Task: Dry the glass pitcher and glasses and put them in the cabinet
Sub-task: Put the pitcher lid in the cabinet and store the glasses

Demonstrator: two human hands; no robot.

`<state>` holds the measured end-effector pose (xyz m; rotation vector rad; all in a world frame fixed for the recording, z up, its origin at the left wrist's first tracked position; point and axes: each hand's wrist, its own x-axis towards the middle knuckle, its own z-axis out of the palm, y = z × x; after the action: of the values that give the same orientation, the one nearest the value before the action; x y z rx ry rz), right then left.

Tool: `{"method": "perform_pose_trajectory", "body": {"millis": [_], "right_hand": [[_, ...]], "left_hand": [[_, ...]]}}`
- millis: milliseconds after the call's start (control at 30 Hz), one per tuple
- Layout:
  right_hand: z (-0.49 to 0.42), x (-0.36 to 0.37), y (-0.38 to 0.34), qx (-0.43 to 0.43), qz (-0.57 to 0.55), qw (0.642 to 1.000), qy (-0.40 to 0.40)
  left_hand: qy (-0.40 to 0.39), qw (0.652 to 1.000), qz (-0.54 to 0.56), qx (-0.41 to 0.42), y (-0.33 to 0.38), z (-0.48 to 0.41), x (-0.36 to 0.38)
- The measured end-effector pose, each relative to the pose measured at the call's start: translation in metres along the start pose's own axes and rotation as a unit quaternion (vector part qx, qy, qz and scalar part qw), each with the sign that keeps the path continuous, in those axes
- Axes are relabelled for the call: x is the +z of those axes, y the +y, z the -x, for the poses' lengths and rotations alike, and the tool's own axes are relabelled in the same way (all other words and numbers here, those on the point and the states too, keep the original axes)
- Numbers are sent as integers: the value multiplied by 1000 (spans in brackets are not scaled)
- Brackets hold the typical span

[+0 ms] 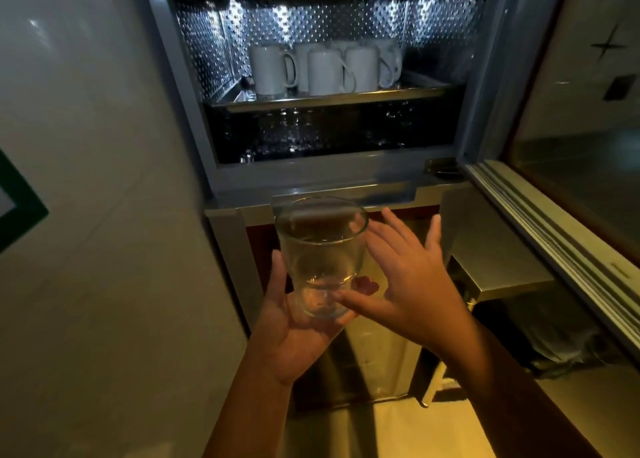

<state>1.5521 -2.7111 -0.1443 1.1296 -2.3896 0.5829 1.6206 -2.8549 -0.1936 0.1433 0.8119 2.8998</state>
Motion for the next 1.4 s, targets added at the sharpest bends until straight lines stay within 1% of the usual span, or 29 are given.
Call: {"method": "perform_pose_trajectory", "body": {"millis": [133,400,667,800,900,1133,1400], "right_hand": [[-17,1,6,0,13,1000,-9],[-63,13,25,-1,-38,999,-5],[-142,22,52,-26,-75,997,23],[-178,22,66,-42,-103,993,38],[-204,22,75,-59,-123,990,41],[-257,22,83,-82,-93,992,33],[-300,29,75,-80,-57,995,29]], "left_hand": [[-1,999,-27,20,14,-16,4],[27,999,-41,24,46,-53,5],[55,990,-95,84,97,-112,14],[36,987,-116,110,119,-141,20],[19,986,-103,128,136,-160,23],[43,977,-132,162,169,-189,30],[42,973,-161,163,215,-200,24]]}}
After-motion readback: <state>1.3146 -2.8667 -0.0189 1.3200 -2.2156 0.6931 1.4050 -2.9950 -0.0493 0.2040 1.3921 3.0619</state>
